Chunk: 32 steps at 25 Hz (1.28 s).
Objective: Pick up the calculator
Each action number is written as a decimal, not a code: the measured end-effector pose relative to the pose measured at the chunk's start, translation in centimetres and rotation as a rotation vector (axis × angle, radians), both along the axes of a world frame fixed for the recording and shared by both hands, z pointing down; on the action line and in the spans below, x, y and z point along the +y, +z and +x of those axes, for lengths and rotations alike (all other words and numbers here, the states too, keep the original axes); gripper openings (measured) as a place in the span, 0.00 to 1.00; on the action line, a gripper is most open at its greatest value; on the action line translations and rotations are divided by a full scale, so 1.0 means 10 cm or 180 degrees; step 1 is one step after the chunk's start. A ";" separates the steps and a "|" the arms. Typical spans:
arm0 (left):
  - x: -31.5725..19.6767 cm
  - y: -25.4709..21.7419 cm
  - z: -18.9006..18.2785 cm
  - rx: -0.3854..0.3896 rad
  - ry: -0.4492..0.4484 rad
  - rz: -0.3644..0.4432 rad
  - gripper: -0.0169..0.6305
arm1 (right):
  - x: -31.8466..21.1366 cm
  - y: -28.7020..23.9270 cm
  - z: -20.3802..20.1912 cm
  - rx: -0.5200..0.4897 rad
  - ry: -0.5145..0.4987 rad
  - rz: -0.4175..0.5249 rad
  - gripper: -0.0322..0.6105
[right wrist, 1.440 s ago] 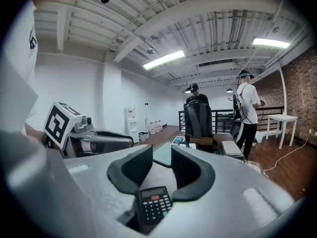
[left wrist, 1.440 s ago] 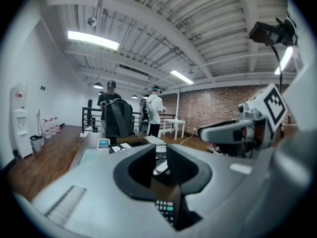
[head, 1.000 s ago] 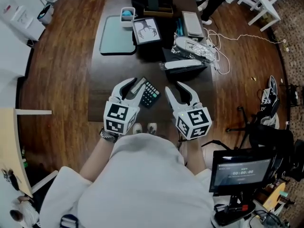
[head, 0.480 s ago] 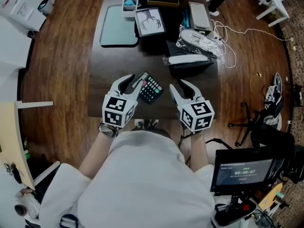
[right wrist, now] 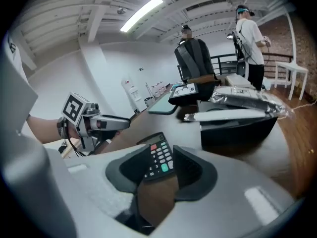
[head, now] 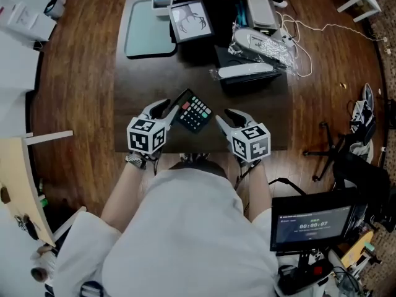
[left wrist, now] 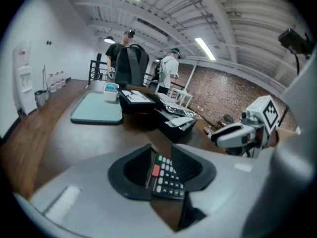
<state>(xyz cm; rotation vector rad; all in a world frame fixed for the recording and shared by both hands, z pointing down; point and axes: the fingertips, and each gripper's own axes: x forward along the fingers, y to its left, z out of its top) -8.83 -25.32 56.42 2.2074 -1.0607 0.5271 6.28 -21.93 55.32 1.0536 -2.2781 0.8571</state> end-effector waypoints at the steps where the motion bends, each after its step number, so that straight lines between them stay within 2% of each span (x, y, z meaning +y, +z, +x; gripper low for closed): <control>1: -0.01 0.05 0.00 0.0076 -0.0014 -0.0104 0.24 | 0.01 0.05 -0.02 -0.0087 0.0015 -0.0094 0.26; 3: -0.05 0.15 -0.01 0.0162 -0.0019 -0.0260 0.24 | 0.02 0.13 -0.07 -0.0185 0.0039 -0.0213 0.26; 6: -0.08 0.31 -0.02 0.0048 0.0121 -0.0382 0.24 | 0.06 0.26 -0.14 -0.0106 -0.0016 -0.0264 0.26; 9: -0.13 0.41 -0.03 0.0046 0.0196 -0.0522 0.24 | 0.11 0.40 -0.22 -0.0165 0.0012 -0.0441 0.26; 13: -0.20 0.52 -0.08 -0.0094 0.0337 -0.0587 0.24 | 0.18 0.59 -0.30 -0.0290 0.0115 -0.0684 0.26; 17: -0.27 0.63 -0.09 -0.0214 0.0493 -0.0645 0.24 | 0.23 0.78 -0.31 -0.0550 0.0376 -0.0915 0.26; 22: -0.24 0.70 0.02 -0.0032 0.0690 -0.0907 0.25 | 0.31 1.03 -0.26 -0.0769 0.0761 -0.1225 0.26; 27: -0.22 0.82 0.06 -0.0026 0.0831 -0.1080 0.26 | 0.32 1.14 -0.37 -0.1240 0.0983 -0.1415 0.26; 32: -0.24 0.86 0.09 0.0026 0.1084 -0.1356 0.26 | 0.30 1.25 -0.41 -0.1437 0.1144 -0.1531 0.26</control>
